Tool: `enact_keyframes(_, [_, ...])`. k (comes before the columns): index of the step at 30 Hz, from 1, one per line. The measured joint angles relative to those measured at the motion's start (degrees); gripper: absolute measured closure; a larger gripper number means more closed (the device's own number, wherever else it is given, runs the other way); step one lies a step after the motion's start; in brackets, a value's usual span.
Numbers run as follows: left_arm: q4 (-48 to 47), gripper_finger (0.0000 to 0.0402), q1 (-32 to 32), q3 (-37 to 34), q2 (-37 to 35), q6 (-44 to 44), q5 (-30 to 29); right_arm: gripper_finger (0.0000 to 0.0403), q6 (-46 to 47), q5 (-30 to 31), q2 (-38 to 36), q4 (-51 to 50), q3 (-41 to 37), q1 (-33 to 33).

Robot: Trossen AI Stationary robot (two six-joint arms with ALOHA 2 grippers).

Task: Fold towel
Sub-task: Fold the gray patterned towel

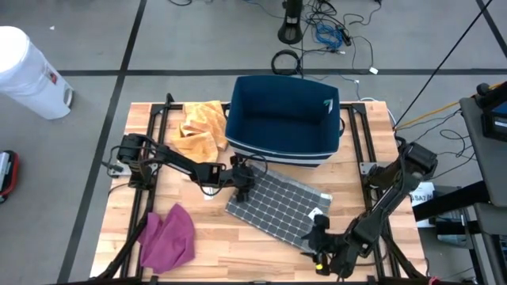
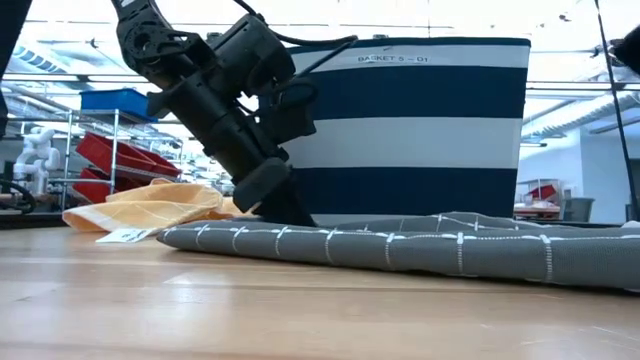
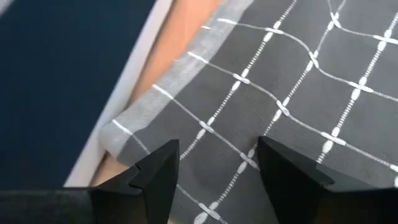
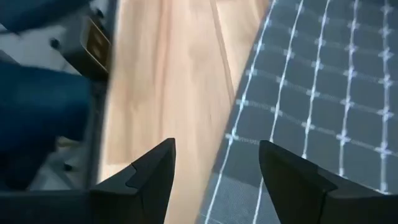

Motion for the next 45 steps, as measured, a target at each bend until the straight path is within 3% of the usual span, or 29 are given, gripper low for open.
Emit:
enact_keyframes(9, [0.23,0.0179,-2.8,3.67,-0.74,1.32,-4.79,0.0186,3.38,-4.16,7.01,1.56,-0.01,0.23])
enact_keyframes(14, [1.47,0.0179,-5.98,6.31,-0.74,3.45,5.49,0.0186,5.0,-4.61,8.34,-0.24,-0.01,0.47])
enact_keyframes(18, [2.32,0.0179,-8.4,6.53,-0.74,3.91,6.76,0.0193,5.12,-4.84,9.5,-1.87,-0.01,0.45])
enact_keyframes(24, [2.21,0.0179,-9.47,6.53,-0.74,3.42,6.77,0.0249,5.59,-4.9,10.34,-4.19,0.18,0.45])
enact_keyframes(31, [3.33,0.0179,-9.64,6.53,-0.74,3.51,10.41,0.0388,1.12,-6.37,10.49,-7.33,2.25,0.32])
enact_keyframes(40, [9.12,0.0179,-10.83,6.53,-0.74,6.43,18.65,0.04,-1.74,-6.01,10.69,-16.18,7.59,-3.03])
enact_keyframes(45, [12.35,0.0179,-11.96,6.53,-0.76,6.47,19.15,0.0401,-7.89,-4.79,10.69,-19.73,12.69,-6.56])
